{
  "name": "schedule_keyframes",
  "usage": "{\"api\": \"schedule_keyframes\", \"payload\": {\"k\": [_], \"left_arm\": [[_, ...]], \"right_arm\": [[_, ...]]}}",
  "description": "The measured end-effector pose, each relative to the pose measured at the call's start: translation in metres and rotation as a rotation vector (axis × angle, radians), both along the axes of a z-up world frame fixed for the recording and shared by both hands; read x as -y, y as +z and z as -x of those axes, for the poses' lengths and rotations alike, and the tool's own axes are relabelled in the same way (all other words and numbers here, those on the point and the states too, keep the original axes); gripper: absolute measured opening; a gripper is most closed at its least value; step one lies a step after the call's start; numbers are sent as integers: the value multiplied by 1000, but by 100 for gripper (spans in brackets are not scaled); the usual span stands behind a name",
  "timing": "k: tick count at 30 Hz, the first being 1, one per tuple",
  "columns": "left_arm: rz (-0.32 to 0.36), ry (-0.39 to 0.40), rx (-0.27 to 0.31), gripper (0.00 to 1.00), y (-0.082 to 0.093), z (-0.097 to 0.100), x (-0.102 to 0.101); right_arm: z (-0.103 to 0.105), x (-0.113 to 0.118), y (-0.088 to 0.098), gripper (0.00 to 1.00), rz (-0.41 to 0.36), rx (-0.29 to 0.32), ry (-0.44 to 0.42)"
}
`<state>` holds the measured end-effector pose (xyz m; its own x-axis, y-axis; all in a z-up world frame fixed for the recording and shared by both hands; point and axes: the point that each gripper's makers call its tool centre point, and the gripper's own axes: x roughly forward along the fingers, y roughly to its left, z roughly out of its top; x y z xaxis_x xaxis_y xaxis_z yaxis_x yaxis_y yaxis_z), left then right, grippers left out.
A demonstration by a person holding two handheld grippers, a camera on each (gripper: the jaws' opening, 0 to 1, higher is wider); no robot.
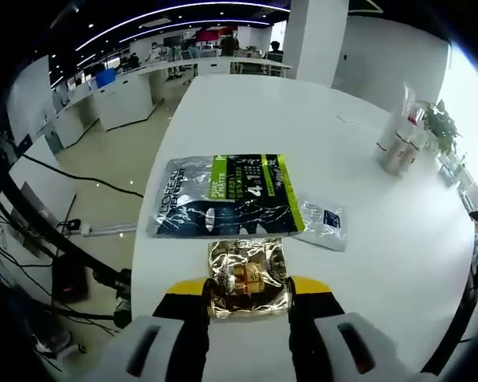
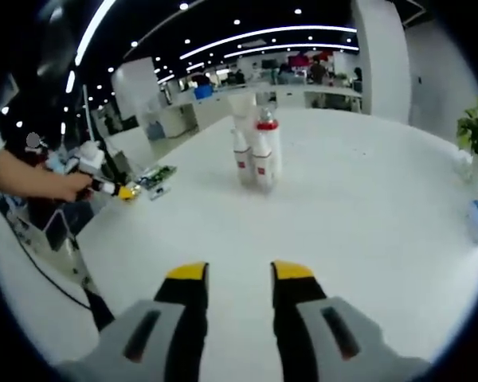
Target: Arrange the skincare products in the storage area until every visible bottle or jar stands upright without overlapping.
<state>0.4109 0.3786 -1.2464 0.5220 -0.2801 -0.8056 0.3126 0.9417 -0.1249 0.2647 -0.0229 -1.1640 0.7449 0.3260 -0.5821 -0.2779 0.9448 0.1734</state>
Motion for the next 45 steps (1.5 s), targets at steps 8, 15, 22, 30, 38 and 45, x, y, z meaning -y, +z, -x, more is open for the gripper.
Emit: {"api": "schedule_keyframes", "payload": {"k": [8,15,22,30,38,45], "left_arm": [[13,-31,18,39,14,9,12],[37,-14,40,39,35,20,26],[33,-13,33,39,47,32,42],[61,8,59,39,72,36,71],[67,-19,106,39,94,44,113],[55,-76,126,39,94,59,142]], "right_arm": [[-10,-13,8,29,-26,22,22],[-24,-17,6,29,-54,34,60],[-35,-12,10,29,-102,46,54],[-38,-7,14,29,-148,60,77],[-29,9,11,29,-218,63,83],[-23,16,-10,29,-229,45,103]]}}
